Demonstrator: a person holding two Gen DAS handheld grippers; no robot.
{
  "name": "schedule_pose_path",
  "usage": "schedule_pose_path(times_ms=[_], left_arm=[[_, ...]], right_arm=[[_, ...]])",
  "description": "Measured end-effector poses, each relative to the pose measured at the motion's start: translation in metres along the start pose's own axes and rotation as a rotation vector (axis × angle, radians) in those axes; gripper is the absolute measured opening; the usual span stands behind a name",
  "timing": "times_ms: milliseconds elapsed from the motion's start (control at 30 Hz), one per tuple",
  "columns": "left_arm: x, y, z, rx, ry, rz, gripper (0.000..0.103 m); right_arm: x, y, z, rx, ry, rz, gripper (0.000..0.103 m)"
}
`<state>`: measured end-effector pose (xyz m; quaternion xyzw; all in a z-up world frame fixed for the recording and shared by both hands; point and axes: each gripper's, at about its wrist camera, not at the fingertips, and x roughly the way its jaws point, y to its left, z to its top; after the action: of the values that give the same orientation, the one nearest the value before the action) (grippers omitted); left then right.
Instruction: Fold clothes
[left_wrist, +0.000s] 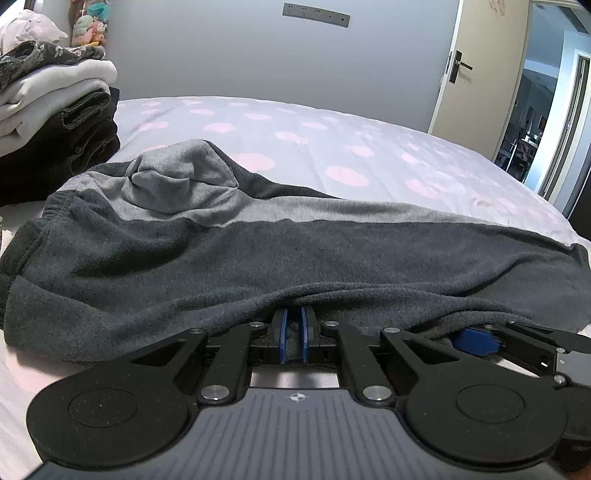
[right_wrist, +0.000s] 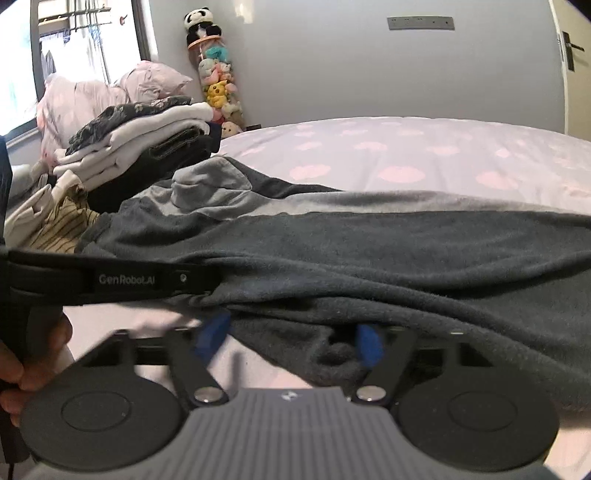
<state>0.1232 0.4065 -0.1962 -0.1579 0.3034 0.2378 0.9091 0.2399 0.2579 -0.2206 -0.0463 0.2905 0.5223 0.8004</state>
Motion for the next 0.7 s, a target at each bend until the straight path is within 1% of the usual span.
schedule_pose_path(times_ms=[33, 67, 100, 200, 333, 433, 467, 533, 567, 600, 633, 667, 700], left_arm=[[0.0, 0.0, 0.0, 0.002, 0.001, 0.001, 0.008], [0.0, 0.0, 0.0, 0.003, 0.001, 0.001, 0.008], [0.0, 0.0, -0.001, 0.002, 0.001, 0.001, 0.008], [-0.001, 0.001, 0.0, -0.002, 0.0, 0.001, 0.008], [-0.004, 0.007, 0.004, -0.018, -0.001, 0.005, 0.008], [-0.009, 0.016, 0.011, -0.048, 0.011, 0.021, 0.008], [-0.012, 0.02, 0.013, -0.062, 0.015, 0.03, 0.009], [-0.02, 0.029, 0.013, -0.105, 0.021, 0.065, 0.015], [-0.023, 0.034, 0.014, -0.126, 0.023, 0.082, 0.017], [-0.028, 0.039, 0.013, -0.148, 0.024, 0.103, 0.022], [-0.034, 0.044, 0.012, -0.172, 0.022, 0.129, 0.026], [-0.041, 0.05, 0.011, -0.196, 0.019, 0.156, 0.028], [-0.047, 0.055, 0.01, -0.224, 0.016, 0.186, 0.033]], right_arm=[[0.001, 0.001, -0.001, -0.006, -0.004, -0.003, 0.039], [0.001, 0.001, -0.002, -0.002, -0.002, -0.009, 0.023], [0.0, -0.001, -0.001, 0.0, 0.007, -0.009, 0.018], [-0.006, 0.005, 0.001, -0.03, 0.029, 0.031, 0.01], [-0.015, 0.018, 0.002, -0.092, 0.062, 0.094, 0.009], [-0.025, 0.028, -0.002, -0.165, 0.108, 0.095, 0.008], [-0.024, 0.031, -0.006, -0.191, 0.131, 0.083, 0.008], [-0.018, 0.038, -0.014, -0.249, 0.187, 0.051, 0.008], [-0.017, 0.041, -0.017, -0.279, 0.196, 0.041, 0.008], [-0.018, 0.044, -0.018, -0.306, 0.196, 0.035, 0.01], [-0.02, 0.046, -0.018, -0.316, 0.203, 0.038, 0.013], [-0.023, 0.047, -0.018, -0.317, 0.213, 0.044, 0.018], [-0.026, 0.047, -0.018, -0.312, 0.216, 0.046, 0.024]])
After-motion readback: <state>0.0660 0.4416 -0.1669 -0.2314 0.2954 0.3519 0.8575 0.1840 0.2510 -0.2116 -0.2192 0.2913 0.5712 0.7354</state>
